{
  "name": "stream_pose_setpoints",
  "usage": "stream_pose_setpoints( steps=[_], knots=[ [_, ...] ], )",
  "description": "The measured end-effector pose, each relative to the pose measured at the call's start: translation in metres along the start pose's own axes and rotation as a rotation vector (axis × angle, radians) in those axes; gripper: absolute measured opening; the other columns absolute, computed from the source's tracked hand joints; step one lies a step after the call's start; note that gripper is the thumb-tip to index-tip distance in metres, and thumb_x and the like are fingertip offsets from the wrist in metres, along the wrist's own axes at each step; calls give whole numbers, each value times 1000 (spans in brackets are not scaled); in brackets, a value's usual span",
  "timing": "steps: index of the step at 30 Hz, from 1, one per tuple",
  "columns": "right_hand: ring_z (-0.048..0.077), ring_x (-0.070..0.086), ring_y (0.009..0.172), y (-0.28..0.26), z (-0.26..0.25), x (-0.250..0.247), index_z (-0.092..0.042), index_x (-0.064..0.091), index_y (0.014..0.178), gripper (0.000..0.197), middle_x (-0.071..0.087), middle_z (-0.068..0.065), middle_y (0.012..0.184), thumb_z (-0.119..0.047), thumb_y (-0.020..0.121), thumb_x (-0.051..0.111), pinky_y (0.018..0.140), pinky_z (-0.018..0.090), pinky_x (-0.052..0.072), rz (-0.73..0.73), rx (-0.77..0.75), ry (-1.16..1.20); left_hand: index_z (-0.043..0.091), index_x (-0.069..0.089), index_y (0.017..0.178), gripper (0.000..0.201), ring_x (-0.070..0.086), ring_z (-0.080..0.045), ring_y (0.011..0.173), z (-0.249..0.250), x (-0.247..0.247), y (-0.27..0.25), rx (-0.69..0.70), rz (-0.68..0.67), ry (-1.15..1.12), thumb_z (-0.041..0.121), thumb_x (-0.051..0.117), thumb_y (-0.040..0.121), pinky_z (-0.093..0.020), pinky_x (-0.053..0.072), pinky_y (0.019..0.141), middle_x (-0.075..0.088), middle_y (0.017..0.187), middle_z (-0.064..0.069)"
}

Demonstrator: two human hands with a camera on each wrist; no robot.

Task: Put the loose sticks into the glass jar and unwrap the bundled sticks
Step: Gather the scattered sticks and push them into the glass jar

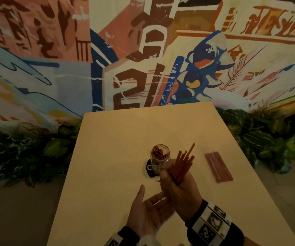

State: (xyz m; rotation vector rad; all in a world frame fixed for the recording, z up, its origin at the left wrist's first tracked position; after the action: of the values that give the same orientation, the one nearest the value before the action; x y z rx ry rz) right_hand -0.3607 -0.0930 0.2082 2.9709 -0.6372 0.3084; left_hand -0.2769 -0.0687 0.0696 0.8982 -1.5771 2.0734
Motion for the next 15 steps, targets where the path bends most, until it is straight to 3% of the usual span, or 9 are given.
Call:
stream_pose_setpoints(
  steps=[2, 4, 7, 8, 9, 10, 11, 12, 15],
  knots=[
    [8, 47, 49, 2, -2, -5, -21, 58, 79, 5, 55, -1, 53, -18, 76, 58, 49, 24, 43, -37, 3, -39, -10, 67, 98, 74, 72, -40, 74, -8, 5, 3, -13, -18, 23, 59, 39, 89, -46, 60, 60, 70, 96, -31],
    [9, 49, 47, 0, 0, -7, -25, 62, 73, 10, 56, 0, 49, -15, 75, 61, 49, 24, 44, -84, 33, -59, -9, 72, 93, 72, 72, -40, 76, -14, 17, 4, 18, -39, 23, 55, 39, 90, -45, 60, 61, 71, 96, -29],
    [11, 53, 49, -3, 7, -16, -20, 61, 69, 19, 57, -2, 50, -3, 76, 66, 53, 26, 47, -113, 87, -86, -4, 76, 86, 60, 73, -36, 79, -17, 40, 3, 88, -93, -15, 45, 43, 90, -41, 60, 63, 73, 95, -25],
    [11, 54, 50, -4, 9, -20, -20, 60, 69, 21, 58, -3, 50, -1, 75, 66, 54, 26, 47, -118, 103, -91, -3, 77, 86, 51, 73, -35, 80, -20, 49, 3, 101, -117, -15, 43, 52, 87, -40, 60, 63, 74, 95, -23],
    [11, 55, 51, -4, 10, -23, -21, 59, 68, 22, 59, -4, 50, -1, 75, 67, 54, 25, 48, -126, 116, -98, -2, 77, 86, 42, 73, -35, 80, -22, 60, 0, 113, -149, -29, 39, 71, 75, -40, 60, 63, 74, 95, -22],
    [11, 55, 51, -5, 11, -26, -22, 59, 67, 22, 59, -4, 50, -3, 74, 68, 55, 25, 48, -141, 133, -106, -1, 77, 87, 47, 73, -35, 80, -23, 67, -1, 134, -169, -57, 31, 89, 53, -41, 60, 62, 74, 96, -22],
    [10, 56, 51, -6, 12, -28, -24, 60, 66, 21, 60, -5, 49, -6, 74, 68, 56, 25, 48, -159, 147, -115, 0, 77, 89, 63, 73, -35, 82, -25, 73, 0, 145, -191, -76, 23, 96, 34, -43, 60, 63, 74, 98, -22],
    [9, 58, 52, -7, 13, -30, -26, 61, 64, 18, 61, -6, 50, -11, 71, 68, 58, 26, 49, -172, 154, -137, 2, 76, 93, 73, 73, -35, 84, -27, 78, 1, 160, -213, -83, 18, 97, 25, -44, 60, 64, 73, 101, -21],
    [7, 61, 60, -6, 11, -38, -30, 66, 61, 13, 65, -9, 55, -20, 68, 68, 65, 24, 51, -190, 142, -198, 2, 74, 100, 79, 72, -35, 87, -33, 84, 4, 175, -222, -90, 16, 96, 26, -44, 59, 67, 72, 104, -21]
  ],
)
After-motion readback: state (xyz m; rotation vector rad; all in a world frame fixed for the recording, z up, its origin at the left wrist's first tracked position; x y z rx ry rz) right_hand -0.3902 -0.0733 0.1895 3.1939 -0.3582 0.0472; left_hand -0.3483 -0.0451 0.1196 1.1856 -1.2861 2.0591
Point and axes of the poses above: each hand's wrist, its own y-axis towards the middle knuckle, its own x-axis out of the palm, z = x × y, the point moved 10 cm from there along y, towards the middle knuckle
